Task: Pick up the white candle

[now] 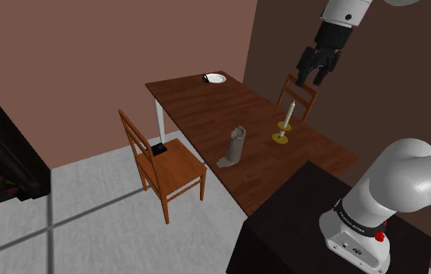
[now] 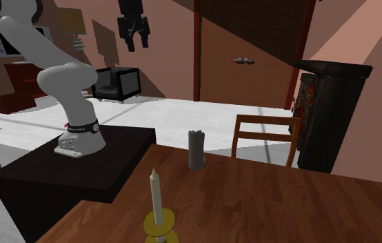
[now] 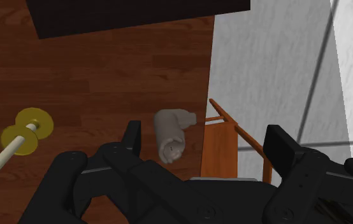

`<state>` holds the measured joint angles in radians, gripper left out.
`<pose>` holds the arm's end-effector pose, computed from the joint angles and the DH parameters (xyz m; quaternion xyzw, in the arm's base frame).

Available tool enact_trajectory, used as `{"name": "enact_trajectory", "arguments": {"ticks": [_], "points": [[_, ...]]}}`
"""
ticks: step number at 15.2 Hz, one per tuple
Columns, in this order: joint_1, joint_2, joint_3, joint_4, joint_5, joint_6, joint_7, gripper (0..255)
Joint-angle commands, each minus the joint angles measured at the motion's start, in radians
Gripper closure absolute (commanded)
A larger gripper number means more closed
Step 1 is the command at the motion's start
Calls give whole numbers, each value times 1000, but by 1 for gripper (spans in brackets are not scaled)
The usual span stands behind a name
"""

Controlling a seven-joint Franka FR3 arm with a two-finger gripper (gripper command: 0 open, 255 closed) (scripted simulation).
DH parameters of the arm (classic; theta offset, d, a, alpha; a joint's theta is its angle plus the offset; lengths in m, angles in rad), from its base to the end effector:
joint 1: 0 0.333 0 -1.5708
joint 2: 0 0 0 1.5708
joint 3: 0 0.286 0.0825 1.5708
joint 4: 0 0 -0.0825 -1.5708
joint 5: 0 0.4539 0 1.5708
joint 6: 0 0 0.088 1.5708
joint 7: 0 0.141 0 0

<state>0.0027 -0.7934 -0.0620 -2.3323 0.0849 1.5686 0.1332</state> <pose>0.3972 -0.0139 0.5515 -0.9941 0.0863 -0.0114 0.0651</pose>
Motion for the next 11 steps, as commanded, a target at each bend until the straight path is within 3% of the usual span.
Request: {"name": "enact_trajectory", "arguments": {"ticks": [1,11], "points": [[0,0,0,0,0,0,0,0],[57,177,-65,-175,-50,389,-251,0]]}}
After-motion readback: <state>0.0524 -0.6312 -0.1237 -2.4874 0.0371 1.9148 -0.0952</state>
